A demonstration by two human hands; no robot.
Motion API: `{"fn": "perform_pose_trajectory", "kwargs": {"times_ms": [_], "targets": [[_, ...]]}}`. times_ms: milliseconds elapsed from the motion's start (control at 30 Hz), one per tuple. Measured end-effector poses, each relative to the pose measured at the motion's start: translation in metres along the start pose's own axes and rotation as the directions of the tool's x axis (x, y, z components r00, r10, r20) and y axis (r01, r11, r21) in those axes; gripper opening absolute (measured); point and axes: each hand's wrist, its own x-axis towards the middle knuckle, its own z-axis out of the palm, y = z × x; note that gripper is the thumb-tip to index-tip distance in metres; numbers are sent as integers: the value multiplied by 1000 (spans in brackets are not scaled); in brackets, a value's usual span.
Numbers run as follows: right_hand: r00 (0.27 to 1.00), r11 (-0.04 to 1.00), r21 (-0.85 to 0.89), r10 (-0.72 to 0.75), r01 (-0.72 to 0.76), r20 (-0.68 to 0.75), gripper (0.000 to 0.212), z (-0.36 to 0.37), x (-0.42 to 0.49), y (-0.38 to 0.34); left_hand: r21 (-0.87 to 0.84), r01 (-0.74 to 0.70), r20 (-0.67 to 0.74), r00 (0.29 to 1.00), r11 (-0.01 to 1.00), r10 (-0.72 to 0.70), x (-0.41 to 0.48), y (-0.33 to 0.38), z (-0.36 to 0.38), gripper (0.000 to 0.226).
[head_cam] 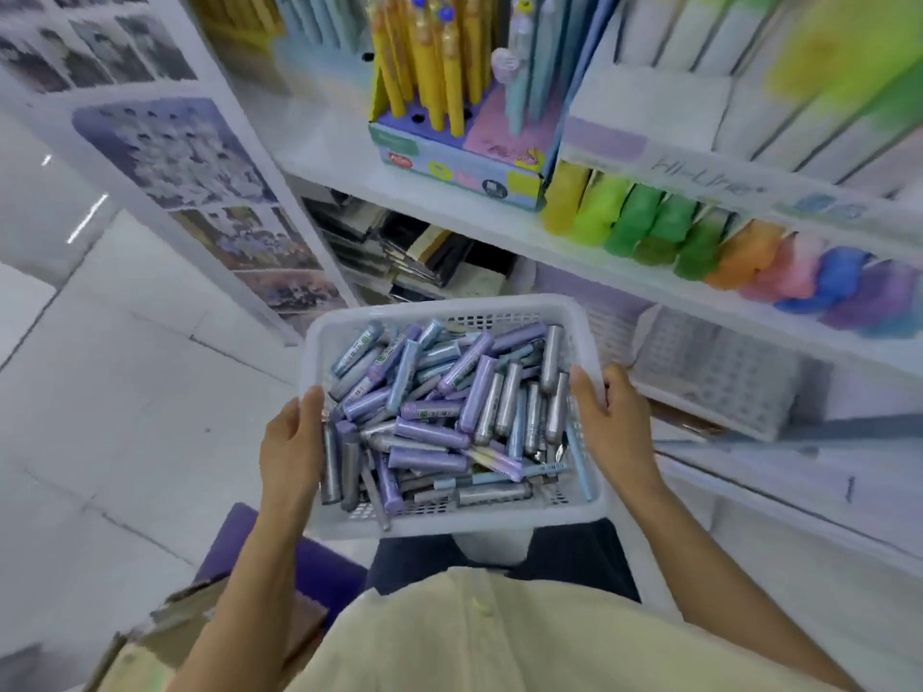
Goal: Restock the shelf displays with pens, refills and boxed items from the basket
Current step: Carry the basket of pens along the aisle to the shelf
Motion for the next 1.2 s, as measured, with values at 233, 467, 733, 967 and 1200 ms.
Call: {"fn": "perform_pose_trajectory", "kwargs": {"times_ms": [233,467,733,967,1200], "targets": [[953,979,57,204,-196,-224,35,35,-38,18,87,-147,274,954,985,119,65,8,11,46],[900,953,141,299,-267,-318,39,34,-57,76,152,-218,412,900,964,139,70,-31,72,46],[870,931,123,364,-342,-333,38,53,-49,246,214,-256,467,874,943,131,77,-146,212,52],[832,906,130,421,-402,-361,37,116,-34,414,348,-283,509,858,894,74,120,-270,333,52],[809,899,82,424,-430,-407,37,196,4,572,504,-353,510,858,788,57,183,-381,449,47]]}}
